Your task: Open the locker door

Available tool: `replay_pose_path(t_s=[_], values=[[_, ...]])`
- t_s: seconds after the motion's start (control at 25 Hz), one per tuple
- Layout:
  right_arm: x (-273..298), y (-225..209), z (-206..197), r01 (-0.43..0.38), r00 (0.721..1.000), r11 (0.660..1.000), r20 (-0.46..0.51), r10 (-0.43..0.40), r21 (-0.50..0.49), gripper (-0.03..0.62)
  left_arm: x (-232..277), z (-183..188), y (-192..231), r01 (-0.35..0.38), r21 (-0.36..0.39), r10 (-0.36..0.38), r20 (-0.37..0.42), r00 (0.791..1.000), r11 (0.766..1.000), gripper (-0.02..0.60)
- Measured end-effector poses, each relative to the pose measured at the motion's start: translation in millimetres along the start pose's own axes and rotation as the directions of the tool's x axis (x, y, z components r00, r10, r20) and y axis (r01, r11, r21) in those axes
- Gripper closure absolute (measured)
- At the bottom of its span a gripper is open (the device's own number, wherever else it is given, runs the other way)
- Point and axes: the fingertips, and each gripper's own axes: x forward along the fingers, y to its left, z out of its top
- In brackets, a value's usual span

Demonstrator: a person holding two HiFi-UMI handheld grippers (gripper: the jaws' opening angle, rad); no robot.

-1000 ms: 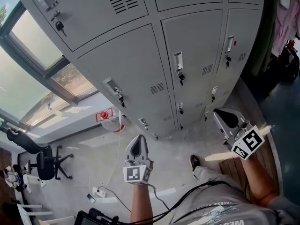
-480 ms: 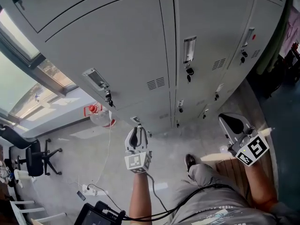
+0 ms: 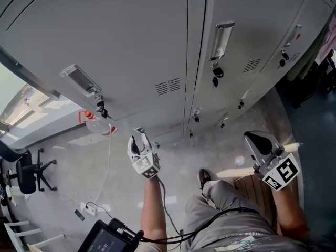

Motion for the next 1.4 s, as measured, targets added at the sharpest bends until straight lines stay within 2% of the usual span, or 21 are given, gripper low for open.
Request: replay_pose_path(t_s=[0.32,0.44,0.56,0.64,0.8,1.4], values=[[9,-12,-23,-0.002,0.999,1.000,-0.041,0.002,0.019,0.599,23,-33,13,-0.103,-0.011,0.103,-0.043,0.994,0.995,0.399],[12,-14,-28,-0.004,0.999,1.000,-0.050,0.005,0.023,0.599,29,-35,15,-0.140,-0.023,0.139,-0.051,0.989,0.990,0.399],[14,-16,-33,-0.006,0.998,1.000,-0.059,0.008,0.031,0.599,34,-36,21,-0.192,-0.048,0.189,-0.071,0.979,0.980,0.436],[15,-17,-34,-0.010,0.998,0.999,-0.065,0.012,0.033,0.599,36,-36,23,-0.215,-0.057,0.210,-0.082,0.974,0.975,0.434],[17,-18,-34,-0.012,0.997,0.999,-0.072,0.015,0.038,0.599,34,-36,19,-0.213,-0.065,0.207,-0.091,0.974,0.975,0.469],[21,-7,-32,-0.025,0.998,0.999,-0.055,0.027,0.048,0.599,2,-44,13,-0.177,-0.050,0.171,-0.105,0.980,0.983,0.465]])
